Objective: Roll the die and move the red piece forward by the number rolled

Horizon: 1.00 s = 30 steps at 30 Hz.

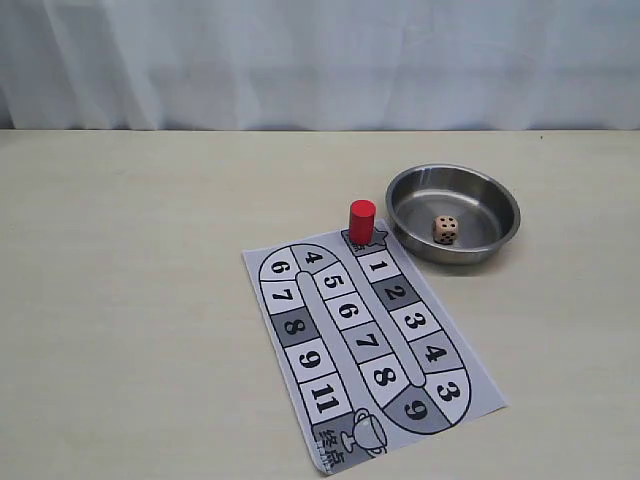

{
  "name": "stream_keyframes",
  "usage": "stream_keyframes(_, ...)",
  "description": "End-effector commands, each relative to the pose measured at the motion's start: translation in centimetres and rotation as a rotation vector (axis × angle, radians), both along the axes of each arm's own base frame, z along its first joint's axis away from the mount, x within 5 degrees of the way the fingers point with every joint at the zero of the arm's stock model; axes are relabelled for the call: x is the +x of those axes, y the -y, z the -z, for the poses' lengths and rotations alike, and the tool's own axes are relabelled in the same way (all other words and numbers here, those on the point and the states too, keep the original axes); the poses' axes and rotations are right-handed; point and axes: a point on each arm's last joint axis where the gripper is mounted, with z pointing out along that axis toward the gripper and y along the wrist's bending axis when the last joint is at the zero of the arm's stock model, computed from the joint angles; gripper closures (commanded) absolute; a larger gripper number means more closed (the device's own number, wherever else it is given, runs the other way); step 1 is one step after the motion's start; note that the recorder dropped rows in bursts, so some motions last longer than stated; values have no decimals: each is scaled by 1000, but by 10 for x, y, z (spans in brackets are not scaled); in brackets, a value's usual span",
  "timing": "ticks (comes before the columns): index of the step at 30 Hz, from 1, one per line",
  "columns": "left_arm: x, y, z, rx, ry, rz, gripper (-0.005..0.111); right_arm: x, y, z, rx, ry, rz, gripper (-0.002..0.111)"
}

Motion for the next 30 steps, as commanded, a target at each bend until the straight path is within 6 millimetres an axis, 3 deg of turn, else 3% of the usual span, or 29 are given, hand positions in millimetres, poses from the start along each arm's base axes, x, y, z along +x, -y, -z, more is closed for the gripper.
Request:
stream_keyframes(1,0,0,0,-10,9,0,107,0,0,0,5,3,3,104)
stream_keyframes(13,0,0,0,-10,9,0,107,0,0,-2,4,28,1,104)
stream_keyframes(27,0,0,0,-10,9,0,107,-4,-2,-30,19,337,-20,104)
stream_keyframes(29,0,0,0,-10,9,0,107,-5,-1,-33,86,372,-16,104)
stream_keyframes(30,0,0,0,-10,9,0,107,-7,1,-45,135,393,-14,104)
